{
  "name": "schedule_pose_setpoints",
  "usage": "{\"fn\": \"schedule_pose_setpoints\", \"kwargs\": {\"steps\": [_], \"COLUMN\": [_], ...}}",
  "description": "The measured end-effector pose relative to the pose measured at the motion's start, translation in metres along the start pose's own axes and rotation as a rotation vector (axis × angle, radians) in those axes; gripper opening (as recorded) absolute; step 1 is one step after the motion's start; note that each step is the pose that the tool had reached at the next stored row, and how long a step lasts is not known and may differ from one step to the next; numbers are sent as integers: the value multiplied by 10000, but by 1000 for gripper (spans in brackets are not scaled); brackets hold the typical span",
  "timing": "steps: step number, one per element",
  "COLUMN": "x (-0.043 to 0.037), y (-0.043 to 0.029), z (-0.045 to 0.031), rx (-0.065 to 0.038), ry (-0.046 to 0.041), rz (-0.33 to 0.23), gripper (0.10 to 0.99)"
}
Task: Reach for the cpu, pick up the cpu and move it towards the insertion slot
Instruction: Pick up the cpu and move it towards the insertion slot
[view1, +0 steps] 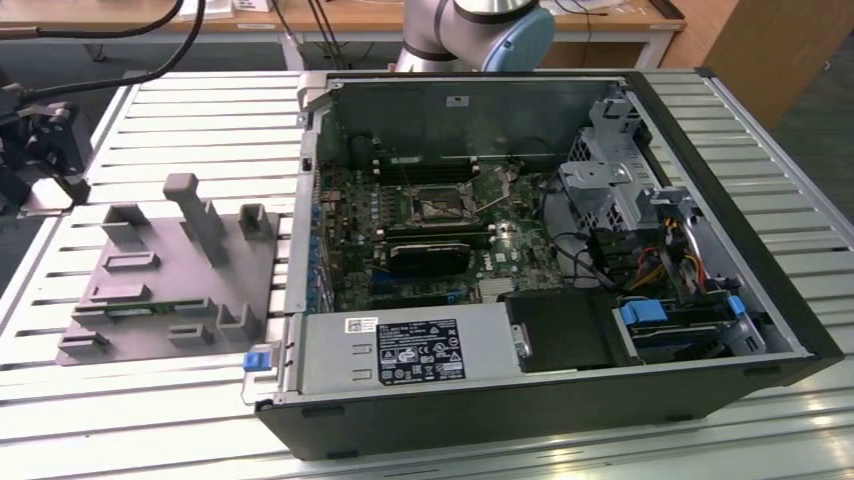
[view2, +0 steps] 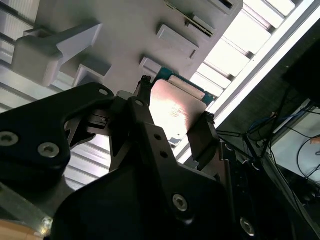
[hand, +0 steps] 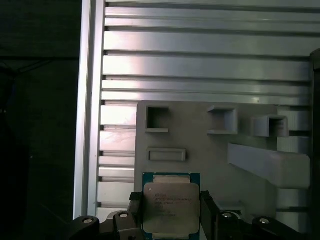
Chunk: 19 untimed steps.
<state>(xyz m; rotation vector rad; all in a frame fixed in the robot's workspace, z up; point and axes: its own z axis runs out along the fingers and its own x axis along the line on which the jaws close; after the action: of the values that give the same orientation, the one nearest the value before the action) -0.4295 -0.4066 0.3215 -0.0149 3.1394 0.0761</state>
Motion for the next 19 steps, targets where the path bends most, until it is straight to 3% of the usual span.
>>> {"fn": "schedule_pose_setpoints", "kwargs": {"steps": [19], "x": [-1], "y": [19], "z": [-362], "rx": [-1], "ry": [0], "rz": [0], "gripper": [541]}}
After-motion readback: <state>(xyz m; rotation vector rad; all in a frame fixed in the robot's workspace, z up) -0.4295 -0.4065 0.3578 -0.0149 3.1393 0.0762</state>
